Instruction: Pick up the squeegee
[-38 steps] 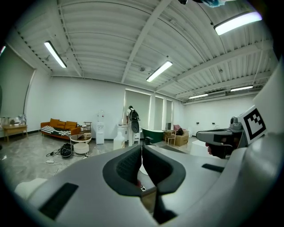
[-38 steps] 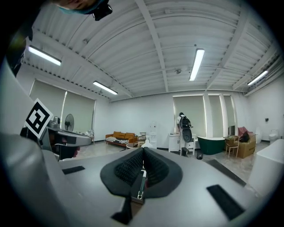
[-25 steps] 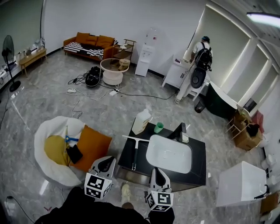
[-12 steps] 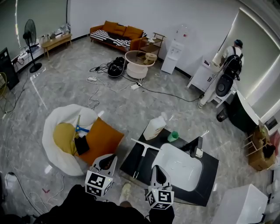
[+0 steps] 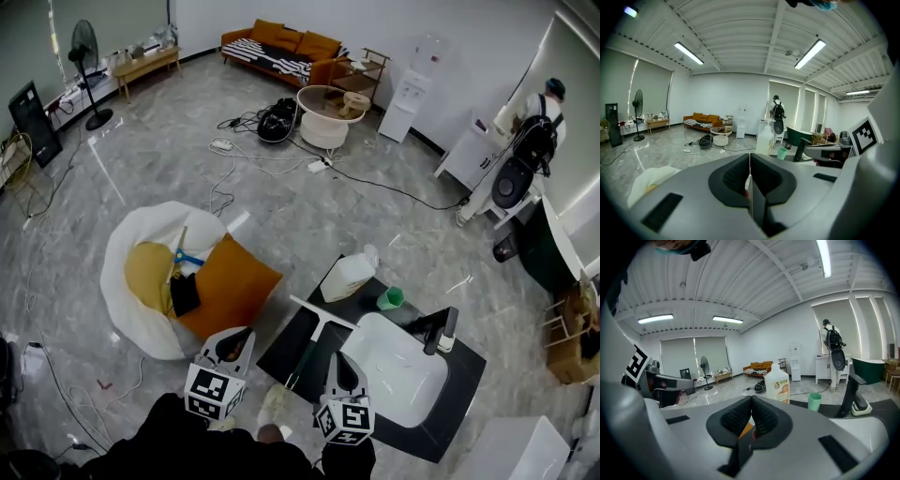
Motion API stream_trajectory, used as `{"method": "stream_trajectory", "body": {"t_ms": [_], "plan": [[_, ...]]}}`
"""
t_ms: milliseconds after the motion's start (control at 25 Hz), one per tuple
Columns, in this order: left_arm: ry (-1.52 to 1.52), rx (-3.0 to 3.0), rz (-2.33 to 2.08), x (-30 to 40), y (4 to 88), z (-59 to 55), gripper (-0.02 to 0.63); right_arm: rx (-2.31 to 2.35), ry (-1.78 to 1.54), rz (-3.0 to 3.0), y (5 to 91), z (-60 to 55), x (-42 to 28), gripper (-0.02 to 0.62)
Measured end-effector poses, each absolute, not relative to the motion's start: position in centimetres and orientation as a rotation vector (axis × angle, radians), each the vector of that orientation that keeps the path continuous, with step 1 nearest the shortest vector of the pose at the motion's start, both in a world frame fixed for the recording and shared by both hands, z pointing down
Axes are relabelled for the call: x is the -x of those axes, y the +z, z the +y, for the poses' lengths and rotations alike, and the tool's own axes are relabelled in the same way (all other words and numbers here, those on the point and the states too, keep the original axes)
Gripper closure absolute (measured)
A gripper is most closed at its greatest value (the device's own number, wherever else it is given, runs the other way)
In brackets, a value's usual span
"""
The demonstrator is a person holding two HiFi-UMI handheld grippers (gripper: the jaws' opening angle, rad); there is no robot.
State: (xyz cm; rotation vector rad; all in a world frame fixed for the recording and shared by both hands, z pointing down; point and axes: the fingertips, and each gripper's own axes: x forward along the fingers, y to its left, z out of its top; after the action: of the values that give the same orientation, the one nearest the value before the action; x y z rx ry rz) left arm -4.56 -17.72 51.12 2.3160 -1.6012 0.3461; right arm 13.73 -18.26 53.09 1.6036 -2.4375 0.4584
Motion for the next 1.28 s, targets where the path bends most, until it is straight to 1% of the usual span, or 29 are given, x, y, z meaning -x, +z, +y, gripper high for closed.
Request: {"method": "stream_trajectory", "body": {"t_ms": [440,1000,1040,1080,1120,1160,1280], "plan": [[0.400,-2.192,-1.623,5.2,55.9,-22.1,0.581,-1.456,0.571,-2.412,59.4,-24.2,-12.4,0.580],[0.448,-2.093,-1.590,5.0,61.6,-25.0,0.581,-1.381,0.699,-2.253,67.8,-28.0,-12.2,0.578],[0.450,-2.089,-1.589,5.0,61.8,-25.1,0.580,-1.369,0.719,-2.246,68.4,-28.2,-12.1,0.561],[0.451,-2.084,-1.588,5.0,62.1,-25.3,0.580,-1.354,0.741,-2.239,69.0,-28.3,-11.9,0.473],[0.452,-2.080,-1.588,5.0,62.3,-25.5,0.580,-1.343,0.758,-2.229,69.6,-28.5,-11.8,0.448],[0.453,-2.075,-1.587,5.0,62.5,-25.6,0.580,-1.340,0.767,-2.215,70.2,-28.7,-11.8,0.445],[0.456,-2.060,-1.587,5.1,63.1,-25.9,0.581,-1.342,0.781,-2.162,72.0,-29.2,-11.9,0.392]]}}
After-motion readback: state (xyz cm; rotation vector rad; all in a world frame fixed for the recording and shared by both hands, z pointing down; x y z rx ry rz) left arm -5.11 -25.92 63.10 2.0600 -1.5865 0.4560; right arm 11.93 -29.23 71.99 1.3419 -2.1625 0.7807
